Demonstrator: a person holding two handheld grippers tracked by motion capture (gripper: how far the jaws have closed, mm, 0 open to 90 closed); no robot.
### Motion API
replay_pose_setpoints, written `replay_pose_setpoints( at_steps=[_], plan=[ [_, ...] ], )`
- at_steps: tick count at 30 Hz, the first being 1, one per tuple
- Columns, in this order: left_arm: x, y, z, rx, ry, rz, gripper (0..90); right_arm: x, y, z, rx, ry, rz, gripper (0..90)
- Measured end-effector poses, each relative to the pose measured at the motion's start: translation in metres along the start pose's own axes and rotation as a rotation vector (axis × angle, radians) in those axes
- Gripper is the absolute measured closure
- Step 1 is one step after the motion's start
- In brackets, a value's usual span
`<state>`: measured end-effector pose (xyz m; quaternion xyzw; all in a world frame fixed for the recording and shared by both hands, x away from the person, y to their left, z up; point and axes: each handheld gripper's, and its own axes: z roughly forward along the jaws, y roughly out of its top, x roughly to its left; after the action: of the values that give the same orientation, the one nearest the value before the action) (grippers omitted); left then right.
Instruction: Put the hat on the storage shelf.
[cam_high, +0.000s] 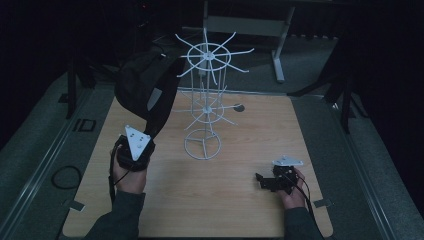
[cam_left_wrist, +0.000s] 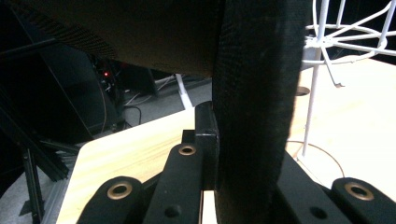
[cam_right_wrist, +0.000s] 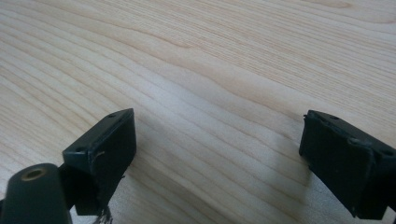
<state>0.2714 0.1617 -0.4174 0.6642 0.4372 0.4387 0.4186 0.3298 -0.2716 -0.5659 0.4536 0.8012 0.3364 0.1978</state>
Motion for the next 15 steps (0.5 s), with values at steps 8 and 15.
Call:
replay_pose_setpoints(
  at_steps=[8,15],
  plan=[
    [-0.009,-0.003,0.005,0.018,-0.004,0.05,85.6,0.0,0.0,0.0,0.0,0.0,0.0,10.8],
    [-0.013,-0.008,0.012,0.053,-0.034,0.084,84.4,0.0,0.0,0.0,0.001,0.001,0.001,10.8]
  ],
)
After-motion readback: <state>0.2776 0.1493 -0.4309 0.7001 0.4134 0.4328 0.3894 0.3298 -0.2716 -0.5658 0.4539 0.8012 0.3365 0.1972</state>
